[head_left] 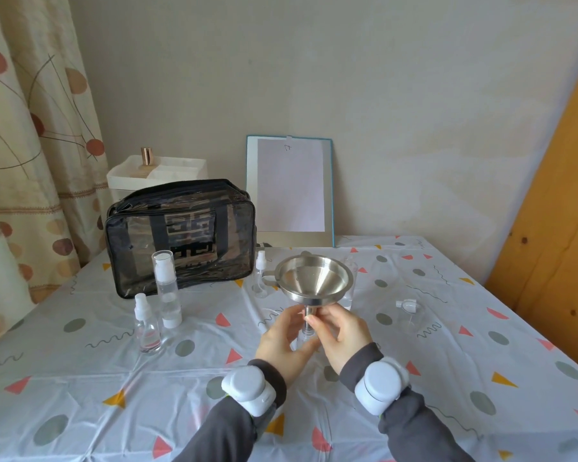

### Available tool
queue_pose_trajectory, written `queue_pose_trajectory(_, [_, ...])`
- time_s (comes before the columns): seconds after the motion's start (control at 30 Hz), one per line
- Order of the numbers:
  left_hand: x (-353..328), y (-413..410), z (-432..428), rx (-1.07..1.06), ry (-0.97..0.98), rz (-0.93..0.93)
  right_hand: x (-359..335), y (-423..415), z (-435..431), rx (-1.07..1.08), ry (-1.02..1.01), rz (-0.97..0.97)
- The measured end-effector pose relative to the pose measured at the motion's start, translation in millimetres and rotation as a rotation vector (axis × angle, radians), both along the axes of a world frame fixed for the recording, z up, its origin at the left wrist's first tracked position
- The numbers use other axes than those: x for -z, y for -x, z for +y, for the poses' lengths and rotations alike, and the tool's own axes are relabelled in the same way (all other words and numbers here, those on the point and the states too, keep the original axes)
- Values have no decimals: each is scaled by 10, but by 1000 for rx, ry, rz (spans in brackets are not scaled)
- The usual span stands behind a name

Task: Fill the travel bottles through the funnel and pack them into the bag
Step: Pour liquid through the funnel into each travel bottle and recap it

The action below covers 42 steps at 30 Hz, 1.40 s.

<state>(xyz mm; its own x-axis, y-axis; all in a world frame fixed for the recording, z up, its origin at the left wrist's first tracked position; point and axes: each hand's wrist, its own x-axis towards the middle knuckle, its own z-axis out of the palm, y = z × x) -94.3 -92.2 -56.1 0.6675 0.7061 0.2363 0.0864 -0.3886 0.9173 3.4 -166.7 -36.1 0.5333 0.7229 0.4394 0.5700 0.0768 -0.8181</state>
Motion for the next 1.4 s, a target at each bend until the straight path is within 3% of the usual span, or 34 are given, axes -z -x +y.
queue_pose_trajectory(0.23, [-117, -9, 10, 15, 25, -69, 14, -55, -32, 24, 67, -75])
queue_pose_trajectory(0.37, [-114, -12, -14, -19, -33, -74, 16, -122, -80, -36, 87, 22])
queue_pose_trajectory(0.5, [-94, -17, 10, -116, 58, -75, 16, -260, -139, -74, -18, 223])
queue_pose_trajectory(0.67, [-163, 0, 47, -256, 50, 35, 6, -512, -70, 199, -108, 230])
queue_pose_trajectory(0.8, [-152, -28, 51, -275, 4, 52, -18, -658, 67, 326, -7, 158])
queue_pose_trajectory(1.4, [-79, -49, 155, 27, -47, 43, 28, -913, 458, 343, 226, 174])
